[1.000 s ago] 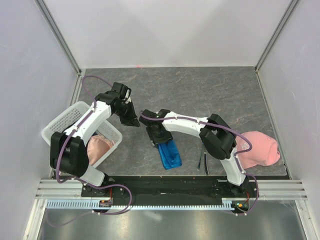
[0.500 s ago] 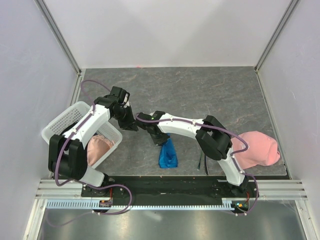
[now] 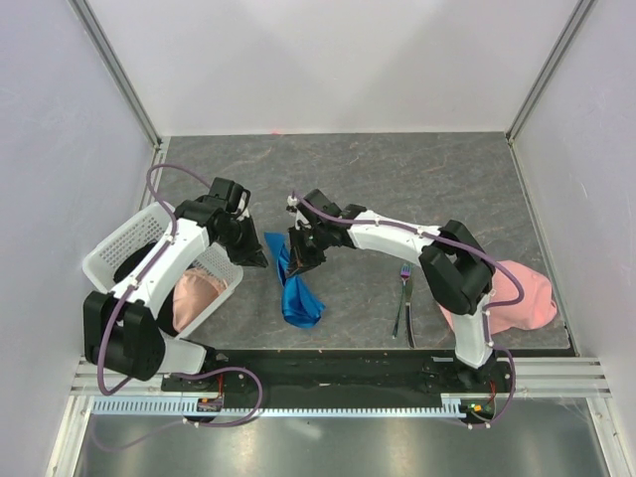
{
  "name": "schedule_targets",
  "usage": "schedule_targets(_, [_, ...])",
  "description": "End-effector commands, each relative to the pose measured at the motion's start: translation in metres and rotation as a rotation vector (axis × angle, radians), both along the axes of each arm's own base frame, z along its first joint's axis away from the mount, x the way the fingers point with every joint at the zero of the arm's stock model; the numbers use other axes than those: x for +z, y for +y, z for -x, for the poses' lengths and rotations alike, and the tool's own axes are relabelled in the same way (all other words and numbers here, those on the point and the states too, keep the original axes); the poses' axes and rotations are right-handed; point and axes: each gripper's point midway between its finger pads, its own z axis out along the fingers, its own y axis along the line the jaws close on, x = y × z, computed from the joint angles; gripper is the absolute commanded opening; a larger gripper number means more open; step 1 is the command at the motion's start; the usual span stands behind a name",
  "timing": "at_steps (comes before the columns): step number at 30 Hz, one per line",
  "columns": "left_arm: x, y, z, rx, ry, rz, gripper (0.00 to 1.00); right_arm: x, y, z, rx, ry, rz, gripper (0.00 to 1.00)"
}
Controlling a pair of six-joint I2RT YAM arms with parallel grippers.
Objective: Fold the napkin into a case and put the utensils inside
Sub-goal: Turn over the smaller rectangle-folded napkin at the center of the board.
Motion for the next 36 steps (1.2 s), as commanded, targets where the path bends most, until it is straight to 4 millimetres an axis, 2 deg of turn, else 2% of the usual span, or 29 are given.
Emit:
schedule_targets(1, [0.011,0.009,0.009,0.023,-0.022,-0.030,0.13,0.025,0.031,0.019,0.074,0.160,-0.359,0.00])
schedule_targets(2, [0.011,0.012,0.010,0.033,-0.024,-0.041,0.13,0.026,0.034,0.016,0.089,0.139,-0.404,0.00])
schedule_targets(4, [0.015,0.013,0.010,0.049,-0.037,-0.040,0.13,0.013,0.030,0.023,0.104,0.175,-0.419,0.00])
schedule_targets(5, [0.014,0.014,0.010,0.053,-0.036,-0.045,0.13,0.016,0.033,0.020,0.101,0.174,-0.457,0.00])
schedule_targets(6, [0.013,0.014,0.011,0.056,-0.031,-0.047,0.13,0.009,0.029,0.024,0.095,0.193,-0.464,0.00])
schedule_targets(8, [0.006,0.016,0.012,0.064,-0.017,-0.060,0.13,0.014,0.029,0.020,0.088,0.195,-0.516,0.00])
schedule_targets(9, [0.002,0.016,0.010,0.068,-0.010,-0.063,0.13,0.007,0.023,0.021,0.075,0.216,-0.519,0.00])
schedule_targets(11, [-0.003,0.015,0.007,0.070,-0.009,-0.064,0.12,0.010,0.020,0.020,0.079,0.218,-0.560,0.01])
schedule_targets(16, [-0.017,0.007,-0.008,0.060,0.003,-0.069,0.11,-0.001,0.005,0.024,0.068,0.258,-0.559,0.04])
schedule_targets(25, [-0.041,-0.023,-0.032,-0.003,0.018,-0.096,0.10,-0.019,-0.017,0.021,0.042,0.288,-0.539,0.20])
schedule_targets(26, [-0.046,-0.026,-0.033,-0.008,0.032,-0.097,0.10,-0.021,-0.019,0.020,0.040,0.292,-0.531,0.24])
schedule_targets(28, [-0.046,-0.031,-0.039,-0.013,0.033,-0.085,0.10,-0.025,-0.022,0.019,0.039,0.293,-0.524,0.31])
schedule_targets(36, [-0.051,-0.058,-0.047,-0.068,0.041,-0.072,0.09,-0.037,-0.043,0.008,-0.004,0.278,-0.457,0.46])
